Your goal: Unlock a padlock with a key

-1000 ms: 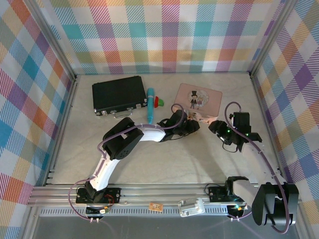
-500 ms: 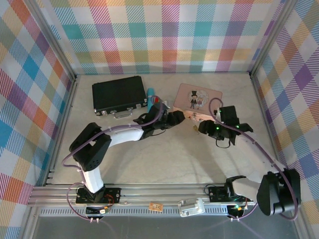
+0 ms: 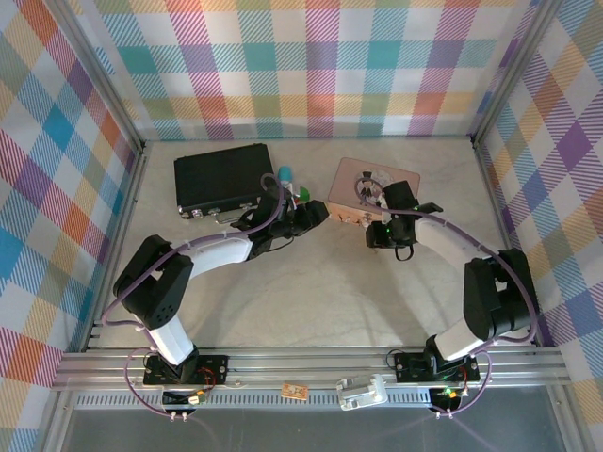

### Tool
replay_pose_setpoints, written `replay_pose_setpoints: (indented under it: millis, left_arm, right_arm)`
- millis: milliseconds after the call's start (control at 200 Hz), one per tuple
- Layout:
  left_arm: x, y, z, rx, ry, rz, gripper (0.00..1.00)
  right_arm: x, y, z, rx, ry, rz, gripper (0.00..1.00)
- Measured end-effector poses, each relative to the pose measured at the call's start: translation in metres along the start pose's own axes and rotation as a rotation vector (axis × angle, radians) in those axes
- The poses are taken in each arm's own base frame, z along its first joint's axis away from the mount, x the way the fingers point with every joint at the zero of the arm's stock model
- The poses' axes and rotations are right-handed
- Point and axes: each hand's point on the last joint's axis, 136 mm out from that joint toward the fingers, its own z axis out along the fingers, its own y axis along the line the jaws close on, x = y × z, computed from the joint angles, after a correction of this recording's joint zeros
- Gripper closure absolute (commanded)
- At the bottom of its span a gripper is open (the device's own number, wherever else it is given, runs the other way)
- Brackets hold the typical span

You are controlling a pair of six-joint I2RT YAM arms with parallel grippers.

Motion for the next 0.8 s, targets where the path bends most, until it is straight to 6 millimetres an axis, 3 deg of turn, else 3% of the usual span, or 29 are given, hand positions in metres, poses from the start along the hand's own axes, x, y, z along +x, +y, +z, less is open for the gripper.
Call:
replay_pose_setpoints:
  millis: [240, 410, 800]
  left_arm:
    - [0.009, 0.015, 0.015, -0.006, 0.042, -0.020, 0.47]
    - [0.010, 0.015, 0.020, 0.021, 0.057, -0.037, 0.47]
    - [0.013, 0.013, 0.031, 0.077, 0.073, -0.052, 0.52]
  right_arm:
    - [-0.005, 0.010, 0.018, -0.063, -0.014, -0.064, 0.62]
    - [0.004, 0.005, 0.037, -0.049, 0.047, -0.101, 0.64]
    - [-0.012, 0.006, 0.038, -0.036, 0.039, -0.170, 0.81]
